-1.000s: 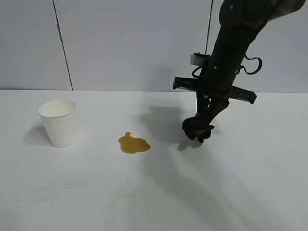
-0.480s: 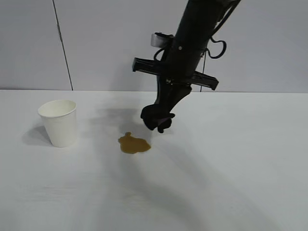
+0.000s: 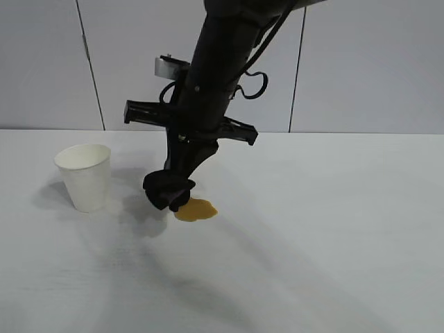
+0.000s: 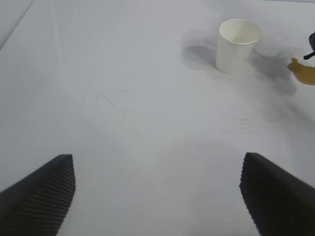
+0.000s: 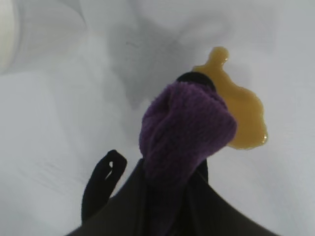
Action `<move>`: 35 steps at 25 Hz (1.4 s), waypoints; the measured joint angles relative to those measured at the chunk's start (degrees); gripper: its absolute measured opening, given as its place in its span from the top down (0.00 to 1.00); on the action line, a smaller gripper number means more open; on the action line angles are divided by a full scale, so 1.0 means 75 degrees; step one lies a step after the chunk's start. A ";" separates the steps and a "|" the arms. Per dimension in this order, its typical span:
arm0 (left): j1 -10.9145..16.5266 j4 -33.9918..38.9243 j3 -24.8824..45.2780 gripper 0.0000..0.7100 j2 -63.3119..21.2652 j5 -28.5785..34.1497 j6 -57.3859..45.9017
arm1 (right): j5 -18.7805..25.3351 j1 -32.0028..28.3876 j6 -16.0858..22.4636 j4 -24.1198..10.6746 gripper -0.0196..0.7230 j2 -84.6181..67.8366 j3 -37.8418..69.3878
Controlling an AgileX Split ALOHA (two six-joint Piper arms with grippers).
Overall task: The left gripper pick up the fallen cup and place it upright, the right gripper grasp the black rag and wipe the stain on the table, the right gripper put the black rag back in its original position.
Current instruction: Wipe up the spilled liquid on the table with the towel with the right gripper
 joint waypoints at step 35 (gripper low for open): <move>0.0000 0.0000 0.0000 0.07 0.0000 0.0000 -0.0008 | -0.0134 -0.0315 0.0218 -0.1066 0.85 0.0732 -0.0395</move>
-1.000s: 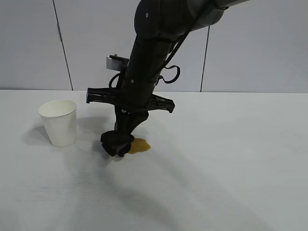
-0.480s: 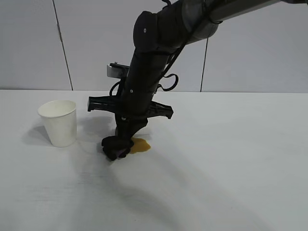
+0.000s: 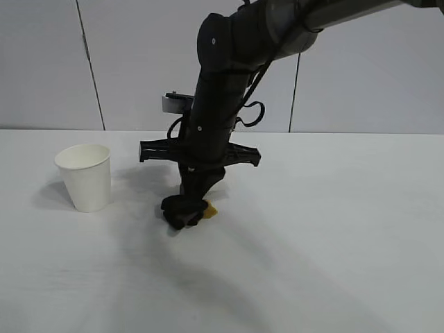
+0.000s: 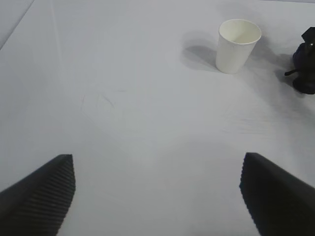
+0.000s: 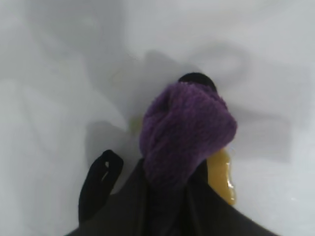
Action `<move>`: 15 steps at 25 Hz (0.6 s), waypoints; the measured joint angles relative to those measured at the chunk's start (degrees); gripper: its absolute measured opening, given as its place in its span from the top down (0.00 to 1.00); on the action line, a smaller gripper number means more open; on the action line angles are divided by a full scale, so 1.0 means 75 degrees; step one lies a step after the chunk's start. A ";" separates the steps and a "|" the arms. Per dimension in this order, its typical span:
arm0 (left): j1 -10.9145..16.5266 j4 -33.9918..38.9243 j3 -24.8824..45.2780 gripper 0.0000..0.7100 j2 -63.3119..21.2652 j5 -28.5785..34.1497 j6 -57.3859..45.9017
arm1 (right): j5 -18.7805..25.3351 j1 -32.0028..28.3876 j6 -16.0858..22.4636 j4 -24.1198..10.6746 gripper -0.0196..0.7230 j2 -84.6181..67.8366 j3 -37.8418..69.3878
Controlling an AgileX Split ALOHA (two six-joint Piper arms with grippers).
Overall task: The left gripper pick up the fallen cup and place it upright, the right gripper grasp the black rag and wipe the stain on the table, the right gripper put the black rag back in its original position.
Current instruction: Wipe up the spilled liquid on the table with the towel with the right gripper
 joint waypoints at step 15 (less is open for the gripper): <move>0.0000 0.0000 0.0000 0.07 0.0000 0.0000 0.0000 | 0.0364 -0.0311 0.0005 -0.0037 0.86 0.0000 -0.0048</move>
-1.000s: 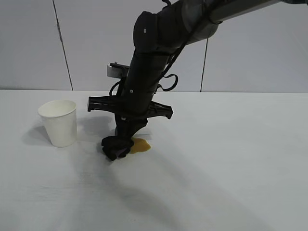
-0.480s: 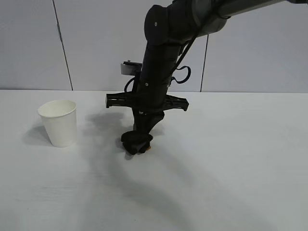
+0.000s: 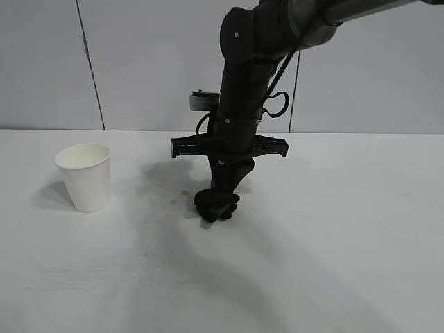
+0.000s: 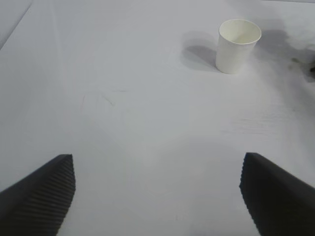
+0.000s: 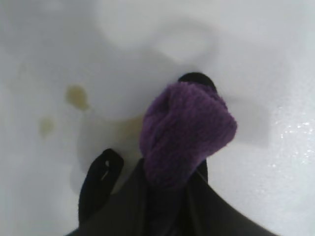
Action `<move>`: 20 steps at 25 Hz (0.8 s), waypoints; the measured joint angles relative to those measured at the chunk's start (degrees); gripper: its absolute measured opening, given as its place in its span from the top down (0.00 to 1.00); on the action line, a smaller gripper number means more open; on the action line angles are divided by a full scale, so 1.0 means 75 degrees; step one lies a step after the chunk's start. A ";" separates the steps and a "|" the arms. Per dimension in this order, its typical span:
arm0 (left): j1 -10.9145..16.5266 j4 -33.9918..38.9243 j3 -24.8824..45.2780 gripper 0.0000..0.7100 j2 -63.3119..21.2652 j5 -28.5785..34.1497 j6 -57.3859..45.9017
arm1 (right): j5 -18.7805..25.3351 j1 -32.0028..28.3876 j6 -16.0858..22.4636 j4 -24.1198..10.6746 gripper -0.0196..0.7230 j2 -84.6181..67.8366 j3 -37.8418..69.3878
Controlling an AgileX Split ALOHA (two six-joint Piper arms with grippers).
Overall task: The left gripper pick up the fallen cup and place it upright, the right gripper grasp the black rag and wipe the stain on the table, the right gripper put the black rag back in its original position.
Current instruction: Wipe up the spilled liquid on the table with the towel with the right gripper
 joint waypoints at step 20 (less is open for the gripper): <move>0.0000 0.0000 0.0000 0.07 0.0000 0.0000 0.0000 | -0.2109 0.0729 0.0018 0.0171 0.86 0.0369 -0.0022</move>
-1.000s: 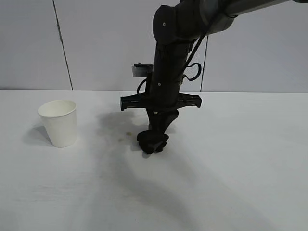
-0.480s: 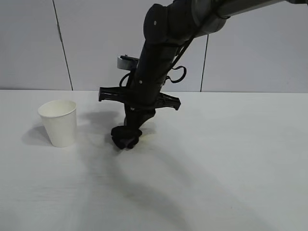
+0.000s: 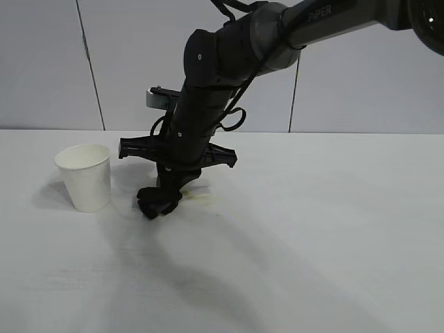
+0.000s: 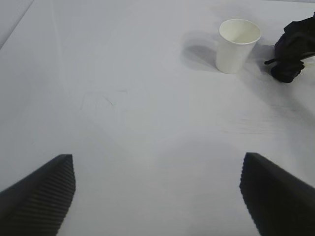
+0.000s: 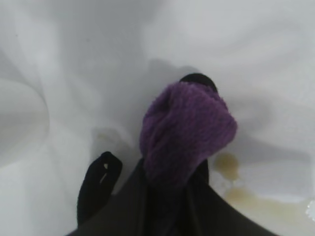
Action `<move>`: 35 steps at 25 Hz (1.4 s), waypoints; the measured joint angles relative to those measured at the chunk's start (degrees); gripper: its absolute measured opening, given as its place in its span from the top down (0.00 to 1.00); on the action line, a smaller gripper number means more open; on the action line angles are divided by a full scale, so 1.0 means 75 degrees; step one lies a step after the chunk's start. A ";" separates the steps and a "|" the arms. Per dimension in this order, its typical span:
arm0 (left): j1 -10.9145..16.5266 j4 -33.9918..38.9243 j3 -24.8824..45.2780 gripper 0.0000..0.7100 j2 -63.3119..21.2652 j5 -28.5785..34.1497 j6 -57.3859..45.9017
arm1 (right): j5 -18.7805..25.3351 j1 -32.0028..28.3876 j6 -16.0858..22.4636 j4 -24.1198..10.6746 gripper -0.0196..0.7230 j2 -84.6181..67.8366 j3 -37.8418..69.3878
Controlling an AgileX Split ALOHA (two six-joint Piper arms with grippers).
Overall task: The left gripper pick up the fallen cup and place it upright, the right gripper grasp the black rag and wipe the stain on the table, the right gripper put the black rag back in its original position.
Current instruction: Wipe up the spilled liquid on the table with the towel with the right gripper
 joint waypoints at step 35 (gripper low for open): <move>0.0000 0.0000 0.0000 0.07 0.0000 0.0000 0.0000 | 0.2675 -0.0914 -0.1015 0.0449 0.86 -0.0368 -0.0069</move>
